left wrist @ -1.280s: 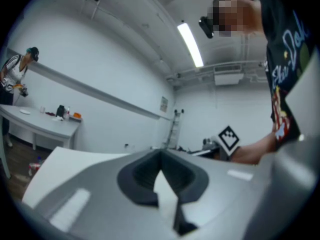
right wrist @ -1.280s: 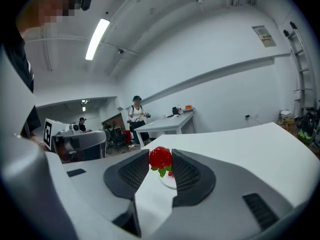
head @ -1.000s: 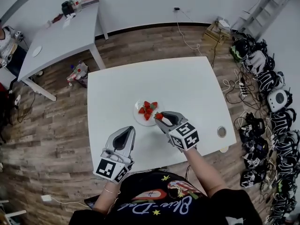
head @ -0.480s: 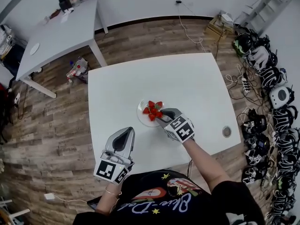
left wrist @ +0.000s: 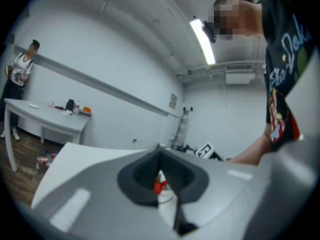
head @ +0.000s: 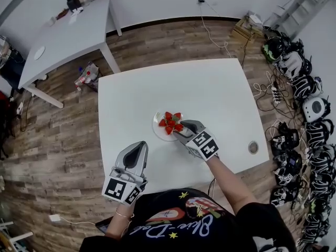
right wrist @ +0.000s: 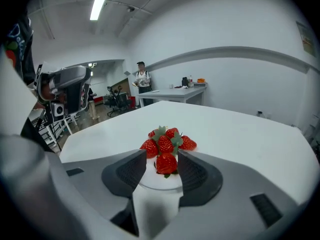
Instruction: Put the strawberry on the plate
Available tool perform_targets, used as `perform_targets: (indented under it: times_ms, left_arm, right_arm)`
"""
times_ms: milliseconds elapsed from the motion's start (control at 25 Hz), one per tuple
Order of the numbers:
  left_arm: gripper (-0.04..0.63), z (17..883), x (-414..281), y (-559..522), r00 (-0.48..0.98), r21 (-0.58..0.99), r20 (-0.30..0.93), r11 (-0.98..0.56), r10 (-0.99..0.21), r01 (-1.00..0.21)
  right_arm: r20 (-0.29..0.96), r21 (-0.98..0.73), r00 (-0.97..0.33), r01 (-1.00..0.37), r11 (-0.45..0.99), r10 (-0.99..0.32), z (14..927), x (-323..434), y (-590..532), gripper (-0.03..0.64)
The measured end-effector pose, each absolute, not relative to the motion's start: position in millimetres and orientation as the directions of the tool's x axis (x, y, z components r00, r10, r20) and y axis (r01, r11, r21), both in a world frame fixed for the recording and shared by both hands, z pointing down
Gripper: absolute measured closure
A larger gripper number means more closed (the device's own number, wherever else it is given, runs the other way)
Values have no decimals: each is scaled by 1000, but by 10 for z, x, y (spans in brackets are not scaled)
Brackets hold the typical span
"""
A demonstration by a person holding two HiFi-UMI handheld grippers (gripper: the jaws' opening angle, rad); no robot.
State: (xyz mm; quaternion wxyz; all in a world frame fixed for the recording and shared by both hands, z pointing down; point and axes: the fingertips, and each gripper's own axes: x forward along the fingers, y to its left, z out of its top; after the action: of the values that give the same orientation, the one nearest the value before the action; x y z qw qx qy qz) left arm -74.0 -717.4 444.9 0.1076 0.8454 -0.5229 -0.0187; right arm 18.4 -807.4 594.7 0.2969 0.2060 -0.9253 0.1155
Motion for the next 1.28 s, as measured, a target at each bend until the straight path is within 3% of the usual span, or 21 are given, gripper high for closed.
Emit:
perform_targets:
  times_ms: [160,320,440,480,1280]
  left_arm:
    - [607,4392,-769,-7139,435,188,66,-417,-898,-889]
    - [607,4321,-800,-7182,427,175,49,-413,-903,-894]
    - [607,4290,-789,-7196,427,169,42,-414,-903,-894]
    - [607,4284,-785,-7200,426,168,41,-415,-904,-894]
    - [607,4277,-809,-7204,416,142,65,-404,-907,-904]
  right_arm:
    - [520,-80,-751,-517,852,-406,5715,342,-8103,436]
    - [350,-229,-817,-549,804,-458,5325,426,-8094,440]
    - [272,-301,-844,-531,792,-463,5144,473,-7998,580]
    - [263,-307,-848,-525,794,-460,5118,479,-7965,592]
    - [316,-306,-822,-562,769,-475,5165,578,-7882,600]
